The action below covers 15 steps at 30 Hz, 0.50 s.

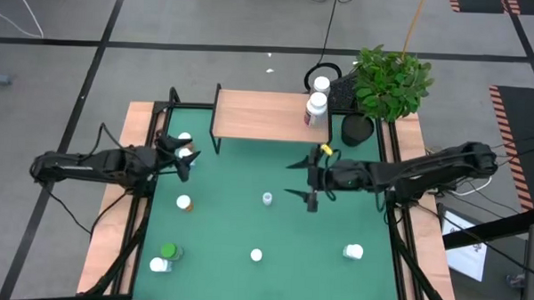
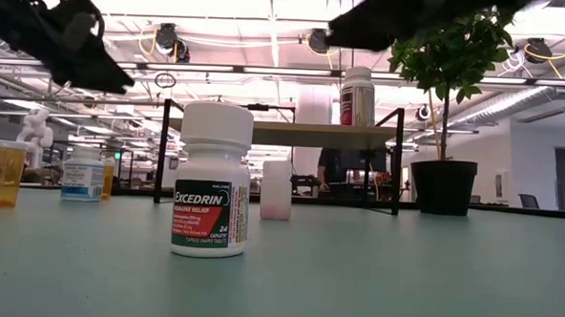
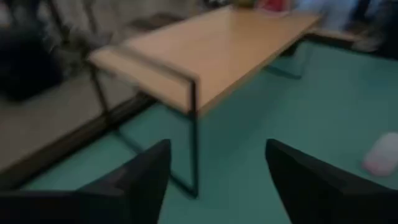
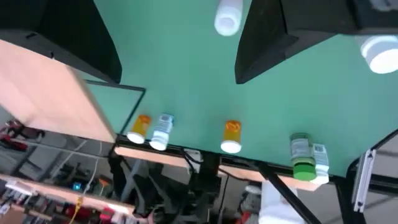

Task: Pick and place medicine bottles onto shelf by color
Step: Put the big green pill bottle on the shelf

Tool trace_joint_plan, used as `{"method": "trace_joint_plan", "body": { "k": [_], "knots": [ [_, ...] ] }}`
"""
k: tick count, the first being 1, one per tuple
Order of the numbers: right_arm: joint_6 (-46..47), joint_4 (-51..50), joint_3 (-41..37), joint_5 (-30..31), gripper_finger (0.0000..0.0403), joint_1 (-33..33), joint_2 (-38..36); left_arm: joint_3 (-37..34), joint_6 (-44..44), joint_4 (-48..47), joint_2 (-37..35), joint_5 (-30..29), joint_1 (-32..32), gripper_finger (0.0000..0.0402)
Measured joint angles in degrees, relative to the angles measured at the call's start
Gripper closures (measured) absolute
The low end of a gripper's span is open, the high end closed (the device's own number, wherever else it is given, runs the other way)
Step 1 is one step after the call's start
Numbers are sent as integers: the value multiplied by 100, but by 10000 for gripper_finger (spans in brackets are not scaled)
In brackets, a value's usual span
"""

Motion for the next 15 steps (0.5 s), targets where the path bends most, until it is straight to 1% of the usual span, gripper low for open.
{"method": "trace_joint_plan", "body": {
  "k": [2, 4, 8, 13, 15],
  "knots": [
    [77, 617, -277, 2, 94, -4, 210, 20, -307, -142, 135, -146, 144, 108],
    [193, 1029, -442, 4, 94, -22, 404, 20, -404, -330, 280, -211, 341, 94],
    [259, 1506, -590, 2, 94, -34, 780, 20, -317, -308, 643, -122, 752, 86],
    [262, 2042, -591, -24, 94, -34, 1141, 20, 199, 1, 1059, 625, 951, 99],
    [267, 2198, -591, -207, 94, -34, 1255, 20, 215, 111, 1194, 933, 930, 109]
  ]
}}
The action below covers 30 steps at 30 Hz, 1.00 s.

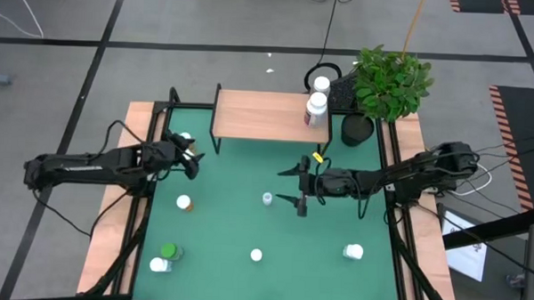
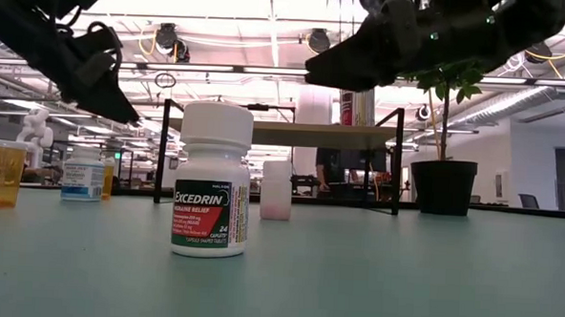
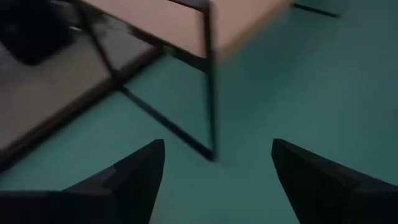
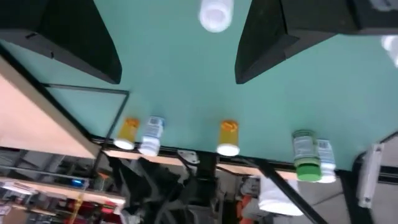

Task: Pick and place medicine bottles onto shelf by color
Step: Put the big green pill bottle on the shelf

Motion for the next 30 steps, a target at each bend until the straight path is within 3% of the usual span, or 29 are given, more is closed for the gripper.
{"method": "trace_joint_plan", "body": {
  "k": [5, 8, 14, 17, 24, 30],
  "knots": [
    [363, 389, 2, -507, 94, 74, 244, 0, -1004, 25, 259, 693, -298, 134],
    [594, 417, 0, -553, 94, 251, 302, 0, -1455, 91, 458, 939, -832, 155],
    [552, 798, 2, -236, 94, 775, 296, 4, -1973, 1381, 983, 907, -2500, 190],
    [540, 944, 2, -235, 94, 962, 292, 304, -1956, 1531, 1283, 503, -3239, 201],
    [532, 952, 2, -220, 94, 1062, 294, 2040, -2257, 229, 2432, -533, -4571, 208],
    [184, 801, 2, -223, 94, 1051, 294, 3436, -2824, -1723, 3662, -669, -5088, 208]
  ]
}}
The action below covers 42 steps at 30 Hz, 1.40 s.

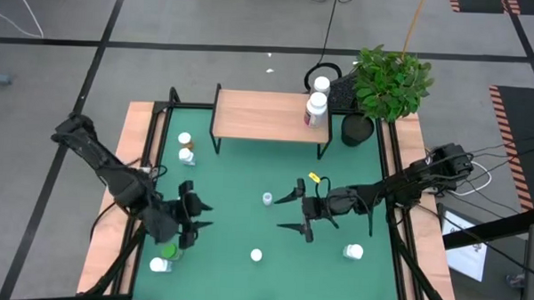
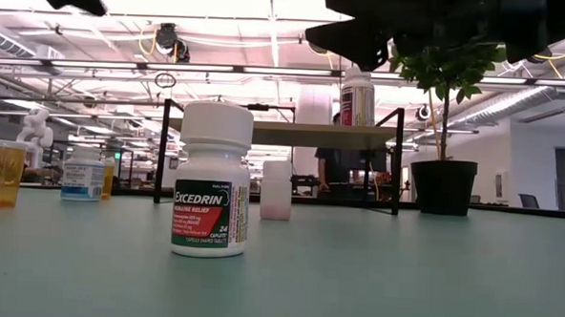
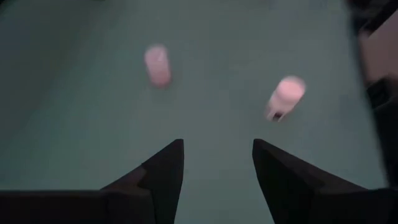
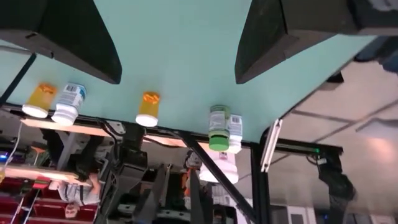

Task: Pick and place medicine bottles onto shelf by color
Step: Put the big green pill bottle on the shelf

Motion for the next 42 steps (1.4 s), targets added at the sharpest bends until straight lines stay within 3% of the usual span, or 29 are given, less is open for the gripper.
{"method": "trace_joint_plan", "body": {
  "k": [4, 16, 19, 24, 34, 42],
  "knots": [
    [-472, 68, 0, -9, 94, -27, 0, 185, -787, -734, 536, 25, -176, 208],
    [-502, 437, 0, -292, 94, -725, 0, -278, -2832, -798, 1293, 591, -650, 208],
    [-535, 645, 0, -521, 94, -848, 0, -273, -2967, -831, 1368, 1045, -662, 208],
    [-706, 884, 1, -798, 94, -1016, 0, -136, -3384, -1142, 1342, 2340, -555, 208],
    [-799, 836, 2, -1083, 94, -1171, 0, -81, -3261, -1190, 1314, 3482, -582, 208],
    [-711, 835, 2, -1092, 94, -1166, 0, -81, -2866, -1126, 1314, 3500, -458, 204]
  ]
}}
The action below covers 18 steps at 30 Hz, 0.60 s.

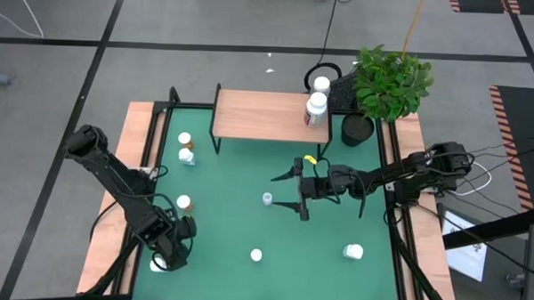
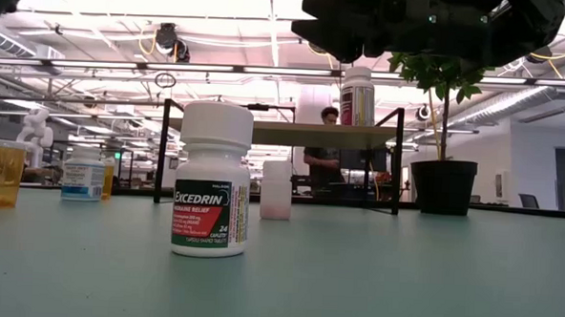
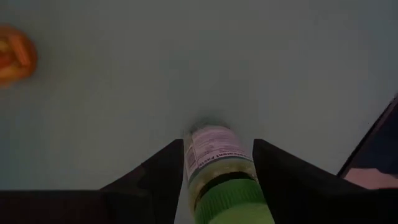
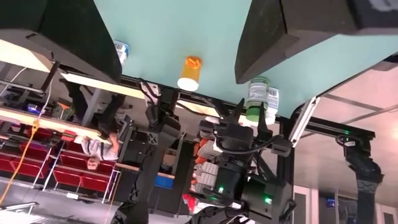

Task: Pick and place medicine bottles onto shelf by color
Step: Put the big green pill bottle on the shelf

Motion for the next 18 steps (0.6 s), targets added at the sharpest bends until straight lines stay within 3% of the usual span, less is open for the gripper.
{"method": "trace_joint_plan", "body": {
  "k": [6, 12, 18],
  "knots": [
    [63, -2, -1, 0, 94, 0, 0, 3, 208, -64, -4, 41, 304, 168],
    [68, -60, 0, 0, 94, 7, 0, 7, -352, -171, -172, 879, 550, 154],
    [129, -66, 0, 0, 94, 7, 0, 9, -563, -174, -490, 1302, 559, 157]
  ]
}}
